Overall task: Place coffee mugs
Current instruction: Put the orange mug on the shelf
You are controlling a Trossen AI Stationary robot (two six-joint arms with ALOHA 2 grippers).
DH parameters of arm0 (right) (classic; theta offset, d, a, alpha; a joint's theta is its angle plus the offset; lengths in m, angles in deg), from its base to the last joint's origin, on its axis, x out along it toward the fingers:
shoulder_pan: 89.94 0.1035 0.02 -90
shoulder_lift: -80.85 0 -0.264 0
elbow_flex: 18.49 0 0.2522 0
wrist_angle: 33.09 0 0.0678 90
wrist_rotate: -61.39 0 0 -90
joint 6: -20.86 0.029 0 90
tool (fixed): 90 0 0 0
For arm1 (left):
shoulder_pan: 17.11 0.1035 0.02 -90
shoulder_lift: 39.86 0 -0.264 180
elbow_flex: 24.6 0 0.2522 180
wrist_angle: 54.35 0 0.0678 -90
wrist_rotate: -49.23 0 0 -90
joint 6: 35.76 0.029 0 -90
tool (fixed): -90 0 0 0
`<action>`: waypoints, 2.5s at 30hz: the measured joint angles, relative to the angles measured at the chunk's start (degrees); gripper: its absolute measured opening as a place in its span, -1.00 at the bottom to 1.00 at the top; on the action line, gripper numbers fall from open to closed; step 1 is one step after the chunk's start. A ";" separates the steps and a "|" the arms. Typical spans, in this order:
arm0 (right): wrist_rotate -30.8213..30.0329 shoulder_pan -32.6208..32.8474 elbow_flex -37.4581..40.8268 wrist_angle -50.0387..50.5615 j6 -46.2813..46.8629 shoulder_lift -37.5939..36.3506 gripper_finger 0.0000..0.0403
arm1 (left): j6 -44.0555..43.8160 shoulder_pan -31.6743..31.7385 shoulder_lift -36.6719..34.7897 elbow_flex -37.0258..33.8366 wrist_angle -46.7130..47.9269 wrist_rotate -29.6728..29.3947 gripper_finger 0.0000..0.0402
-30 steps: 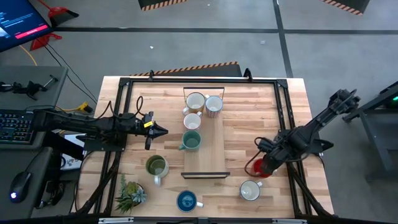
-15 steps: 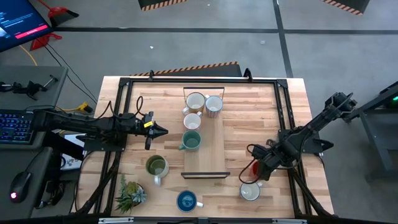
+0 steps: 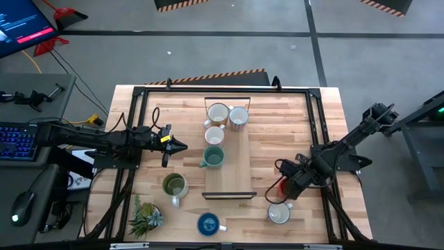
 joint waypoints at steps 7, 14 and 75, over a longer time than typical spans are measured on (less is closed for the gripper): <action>0.62 -2.66 0.01 0.04 0.05 -0.02 -0.78 | 0.04 0.00 0.00 0.00 0.07 0.01 -0.88; -5.02 -5.30 0.11 -2.80 -3.70 -0.02 -0.98 | 0.04 0.00 0.00 0.00 0.07 0.02 -0.88; 8.70 -46.78 -36.48 2.14 -56.95 25.11 -1.00 | 1.42 -0.02 0.02 0.00 3.04 0.00 -0.88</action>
